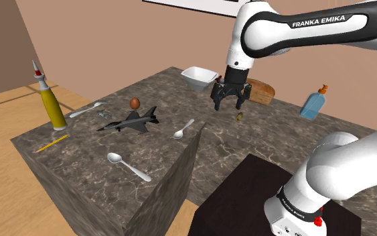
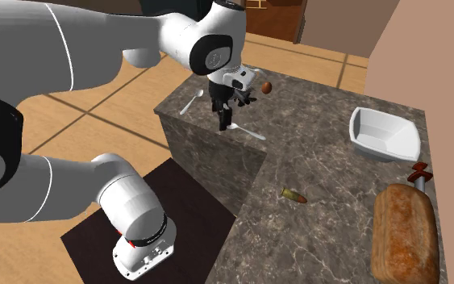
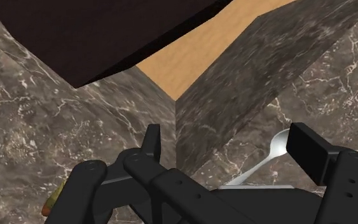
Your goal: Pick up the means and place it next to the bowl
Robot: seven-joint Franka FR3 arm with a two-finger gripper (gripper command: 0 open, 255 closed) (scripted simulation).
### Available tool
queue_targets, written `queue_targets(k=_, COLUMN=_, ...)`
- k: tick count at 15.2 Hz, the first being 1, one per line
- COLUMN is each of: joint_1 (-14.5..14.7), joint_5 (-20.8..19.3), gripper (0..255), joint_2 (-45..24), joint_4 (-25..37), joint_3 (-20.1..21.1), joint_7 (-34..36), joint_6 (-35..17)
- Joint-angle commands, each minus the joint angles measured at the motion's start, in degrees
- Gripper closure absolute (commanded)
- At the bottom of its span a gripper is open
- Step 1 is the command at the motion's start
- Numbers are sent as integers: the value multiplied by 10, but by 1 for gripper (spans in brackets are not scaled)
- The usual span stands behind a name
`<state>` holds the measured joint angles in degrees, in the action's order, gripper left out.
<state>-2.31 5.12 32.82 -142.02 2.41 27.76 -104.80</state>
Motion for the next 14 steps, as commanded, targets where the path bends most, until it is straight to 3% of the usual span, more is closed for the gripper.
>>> queue_targets(k=1, joint_1=-7, joint_5=16, gripper=0, joint_2=-37, joint_4=1, joint_3=8, joint_7=42, joint_6=-45)
queue_targets(k=14, joint_1=-37, joint_5=96, gripper=0, joint_2=-294, joint_4=55, joint_3=34, joint_7=270, joint_6=-312)
